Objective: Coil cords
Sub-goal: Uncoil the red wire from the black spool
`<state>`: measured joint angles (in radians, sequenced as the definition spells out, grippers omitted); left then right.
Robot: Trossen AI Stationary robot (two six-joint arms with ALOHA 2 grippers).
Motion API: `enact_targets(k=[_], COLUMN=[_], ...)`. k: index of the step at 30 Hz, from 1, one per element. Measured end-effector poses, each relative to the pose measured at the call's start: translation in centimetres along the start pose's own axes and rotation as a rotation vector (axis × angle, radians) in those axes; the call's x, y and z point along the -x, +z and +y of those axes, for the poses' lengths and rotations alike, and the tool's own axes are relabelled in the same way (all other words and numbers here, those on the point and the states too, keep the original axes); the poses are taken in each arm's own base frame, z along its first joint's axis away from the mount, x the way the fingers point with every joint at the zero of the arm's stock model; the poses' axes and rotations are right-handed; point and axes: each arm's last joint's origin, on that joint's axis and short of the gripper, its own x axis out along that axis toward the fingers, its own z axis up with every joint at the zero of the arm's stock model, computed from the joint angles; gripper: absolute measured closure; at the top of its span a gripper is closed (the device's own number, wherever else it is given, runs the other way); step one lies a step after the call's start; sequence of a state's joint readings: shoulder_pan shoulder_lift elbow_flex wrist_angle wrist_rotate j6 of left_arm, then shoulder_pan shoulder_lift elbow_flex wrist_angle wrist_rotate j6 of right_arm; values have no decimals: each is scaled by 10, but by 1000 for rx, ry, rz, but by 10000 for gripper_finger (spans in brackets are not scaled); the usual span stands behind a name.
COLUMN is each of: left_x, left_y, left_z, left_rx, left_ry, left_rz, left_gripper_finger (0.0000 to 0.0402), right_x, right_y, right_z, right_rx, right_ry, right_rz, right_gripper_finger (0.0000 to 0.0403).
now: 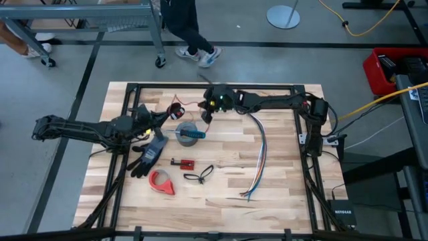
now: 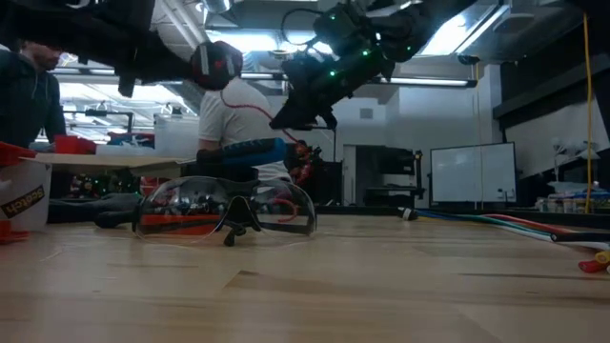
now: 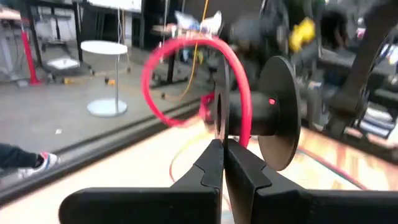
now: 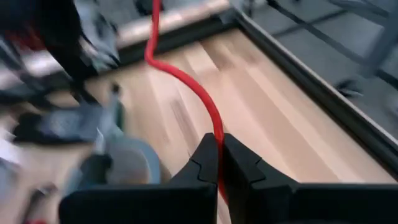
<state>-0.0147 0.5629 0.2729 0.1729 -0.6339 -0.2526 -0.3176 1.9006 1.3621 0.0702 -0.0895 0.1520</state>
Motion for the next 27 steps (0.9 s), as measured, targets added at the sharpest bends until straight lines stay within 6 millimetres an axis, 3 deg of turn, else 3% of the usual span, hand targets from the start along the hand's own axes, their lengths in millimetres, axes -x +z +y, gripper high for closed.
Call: enact_targets(k=[7, 15, 27], left_x=[1, 0, -6], left_y=[-9, -14, -7], left_z=[8, 15, 28], left_rx=[-51, -94, -75], left_ry=[178, 275, 423], left_rz=[47, 83, 23], left_gripper_finger=[401, 401, 401], right_x=[3, 4, 4], right_y=[18, 21, 1], right_z=[2, 33, 79], right_rx=[-54, -31, -23], right_ry=[226, 383, 537], right_rz=[-147, -191, -35], right_gripper_finger=[396, 396, 396])
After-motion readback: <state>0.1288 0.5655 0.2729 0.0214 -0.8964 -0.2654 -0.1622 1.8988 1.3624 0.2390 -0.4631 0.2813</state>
